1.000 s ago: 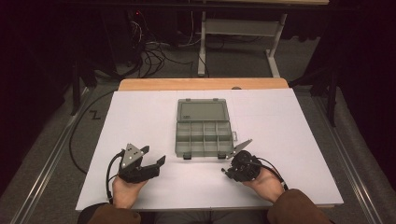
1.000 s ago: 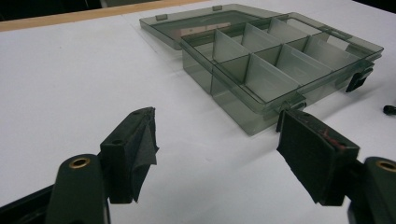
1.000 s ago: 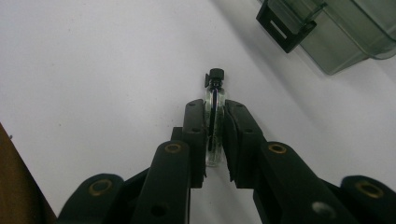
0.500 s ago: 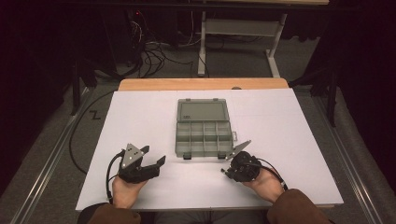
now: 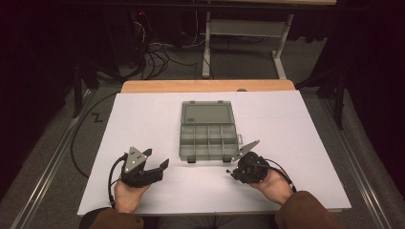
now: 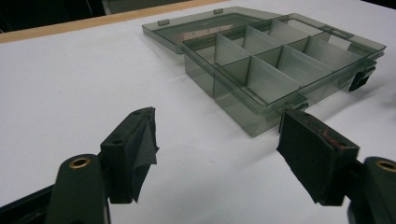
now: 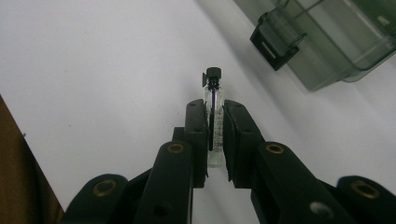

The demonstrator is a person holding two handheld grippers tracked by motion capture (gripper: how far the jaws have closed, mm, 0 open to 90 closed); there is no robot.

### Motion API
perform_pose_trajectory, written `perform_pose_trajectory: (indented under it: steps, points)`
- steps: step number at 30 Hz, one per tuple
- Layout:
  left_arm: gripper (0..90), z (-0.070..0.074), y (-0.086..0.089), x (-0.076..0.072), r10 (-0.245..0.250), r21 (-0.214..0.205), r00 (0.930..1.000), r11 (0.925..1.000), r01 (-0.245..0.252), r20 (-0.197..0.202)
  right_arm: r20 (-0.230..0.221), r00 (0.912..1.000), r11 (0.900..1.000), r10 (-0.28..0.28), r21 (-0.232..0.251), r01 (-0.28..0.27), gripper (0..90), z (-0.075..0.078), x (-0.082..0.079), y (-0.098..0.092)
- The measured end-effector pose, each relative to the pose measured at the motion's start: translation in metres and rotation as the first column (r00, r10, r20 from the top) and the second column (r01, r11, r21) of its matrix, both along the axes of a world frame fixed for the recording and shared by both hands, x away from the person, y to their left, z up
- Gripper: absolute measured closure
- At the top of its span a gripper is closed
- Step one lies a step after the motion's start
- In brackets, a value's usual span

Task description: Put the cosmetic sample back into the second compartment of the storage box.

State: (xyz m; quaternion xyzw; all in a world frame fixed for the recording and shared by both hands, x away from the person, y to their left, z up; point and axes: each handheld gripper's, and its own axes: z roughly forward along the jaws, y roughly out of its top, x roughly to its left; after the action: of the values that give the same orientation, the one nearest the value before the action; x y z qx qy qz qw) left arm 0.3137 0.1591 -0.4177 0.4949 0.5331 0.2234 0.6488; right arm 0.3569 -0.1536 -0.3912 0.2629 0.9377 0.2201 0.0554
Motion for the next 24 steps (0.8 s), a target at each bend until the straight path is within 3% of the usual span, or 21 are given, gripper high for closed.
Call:
perform_pose_trajectory:
  steps: [10,24]
  points:
    - [28.4,0.001,0.003,0.001,0.008,-0.022,1.0000,0.9997,-0.008,-0.002,0.009,0.9999,0.9985,-0.005,0.054,0.005,82.4,0.019,0.009,-0.003]
    - [28.4,0.002,0.006,0.003,0.001,-0.034,1.0000,0.9994,-0.001,-0.001,0.022,0.9997,0.9971,-0.003,0.076,0.002,82.5,0.036,0.027,0.009]
